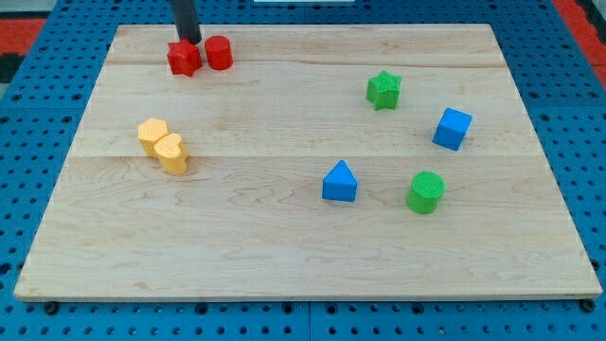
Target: Place the arm on top of green star
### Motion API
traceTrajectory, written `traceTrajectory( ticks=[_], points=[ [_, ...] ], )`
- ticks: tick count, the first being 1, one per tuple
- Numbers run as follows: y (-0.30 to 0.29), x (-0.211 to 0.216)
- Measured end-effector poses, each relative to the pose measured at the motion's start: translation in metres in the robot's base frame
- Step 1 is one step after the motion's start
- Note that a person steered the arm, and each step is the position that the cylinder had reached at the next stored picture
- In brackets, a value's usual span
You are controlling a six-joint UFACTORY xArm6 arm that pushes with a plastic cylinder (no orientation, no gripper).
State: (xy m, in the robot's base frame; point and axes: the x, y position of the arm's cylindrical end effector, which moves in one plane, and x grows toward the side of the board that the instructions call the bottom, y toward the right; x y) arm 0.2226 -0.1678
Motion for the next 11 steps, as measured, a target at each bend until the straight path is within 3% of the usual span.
traceTrajectory(
  ticks=[2, 4, 7, 9, 11],
  points=[
    [0.005, -0.017],
    [0.064, -0.002],
    [0.073, -0.003],
    [0.178, -0.017],
    [0.288, 0.024]
  ],
)
